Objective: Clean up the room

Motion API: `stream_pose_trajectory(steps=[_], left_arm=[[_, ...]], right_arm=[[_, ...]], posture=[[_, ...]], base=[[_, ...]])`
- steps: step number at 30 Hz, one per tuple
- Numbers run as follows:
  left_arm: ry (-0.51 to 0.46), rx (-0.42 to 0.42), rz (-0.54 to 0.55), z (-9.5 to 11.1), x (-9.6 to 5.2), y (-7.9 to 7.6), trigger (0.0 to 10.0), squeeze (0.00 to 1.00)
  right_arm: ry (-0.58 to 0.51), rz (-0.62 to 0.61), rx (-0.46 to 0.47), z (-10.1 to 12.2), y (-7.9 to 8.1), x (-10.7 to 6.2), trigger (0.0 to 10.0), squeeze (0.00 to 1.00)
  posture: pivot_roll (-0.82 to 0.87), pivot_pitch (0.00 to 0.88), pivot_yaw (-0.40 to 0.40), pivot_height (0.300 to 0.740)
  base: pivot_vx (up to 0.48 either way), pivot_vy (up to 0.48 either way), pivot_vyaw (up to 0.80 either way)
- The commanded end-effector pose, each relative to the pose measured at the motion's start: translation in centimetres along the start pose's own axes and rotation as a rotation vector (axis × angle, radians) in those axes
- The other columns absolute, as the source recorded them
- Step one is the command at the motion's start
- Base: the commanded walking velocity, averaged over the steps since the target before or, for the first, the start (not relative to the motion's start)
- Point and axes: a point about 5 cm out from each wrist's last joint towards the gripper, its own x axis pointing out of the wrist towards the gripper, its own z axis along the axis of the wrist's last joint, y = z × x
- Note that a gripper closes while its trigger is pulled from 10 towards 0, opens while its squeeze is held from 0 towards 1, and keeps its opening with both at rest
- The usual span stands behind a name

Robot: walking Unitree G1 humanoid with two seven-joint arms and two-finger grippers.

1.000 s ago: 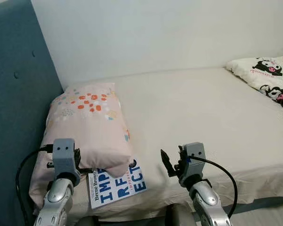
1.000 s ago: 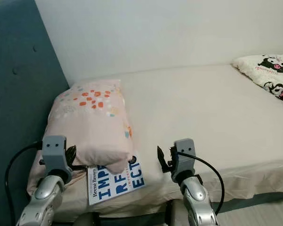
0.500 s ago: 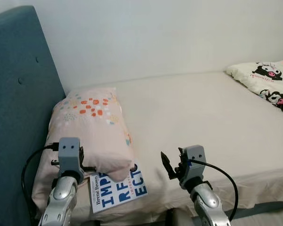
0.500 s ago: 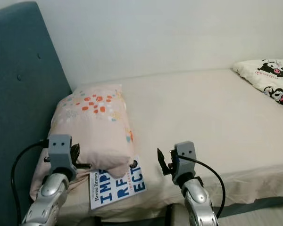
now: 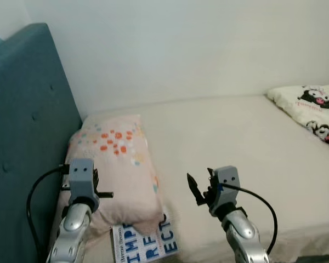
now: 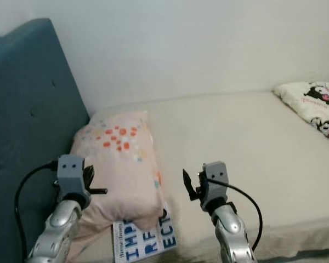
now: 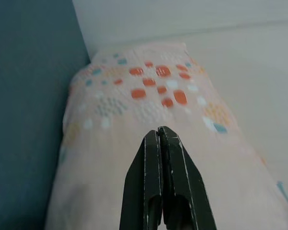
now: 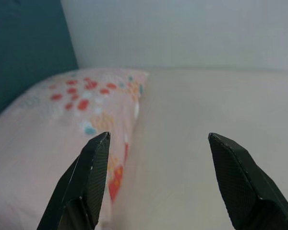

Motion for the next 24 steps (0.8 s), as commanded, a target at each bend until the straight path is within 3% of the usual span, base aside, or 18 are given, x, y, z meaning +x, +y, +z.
stream_pose_trajectory(steps=[1,5,16,18,24], left_arm=[[0.020,-0.026,0.010,-0.5,-0.2,0.2,10.0,0.00],[0.013,-0.040,0.005,-0.5,-0.3,0.2,10.0,0.00],[0.028,-0.013,-0.045,-0.9,-0.5,0.1,10.0,0.00],[0.035,-0.019,-0.051,-1.1,-0.6,0.1,10.0,0.00],[0.047,-0.025,-0.056,-1.4,-0.7,0.1,10.0,0.00]], right_arm=[[0.009,-0.004,0.010,-0.3,-0.1,-0.2,10.0,0.00],[0.008,0.003,0.014,-0.4,0.0,-0.2,10.0,0.00],[0.047,0.006,0.033,-1.2,0.2,-0.5,10.0,0.00],[0.098,-0.012,0.098,-2.2,0.4,-0.7,10.0,0.00],[0.144,-0.014,0.126,-2.9,0.7,-0.9,10.0,0.00]], posture=[[-0.04,0.048,-0.016,0.721],[-0.04,0.047,-0.016,0.740],[-0.04,0.047,-0.009,0.740],[-0.04,0.050,-0.008,0.740],[-0.03,0.053,-0.006,0.740]], base=[[0.000,0.000,0.00],[0.000,0.000,0.00],[0.000,0.000,0.00],[0.000,0.000,0.00],[0.000,0.000,0.00]])
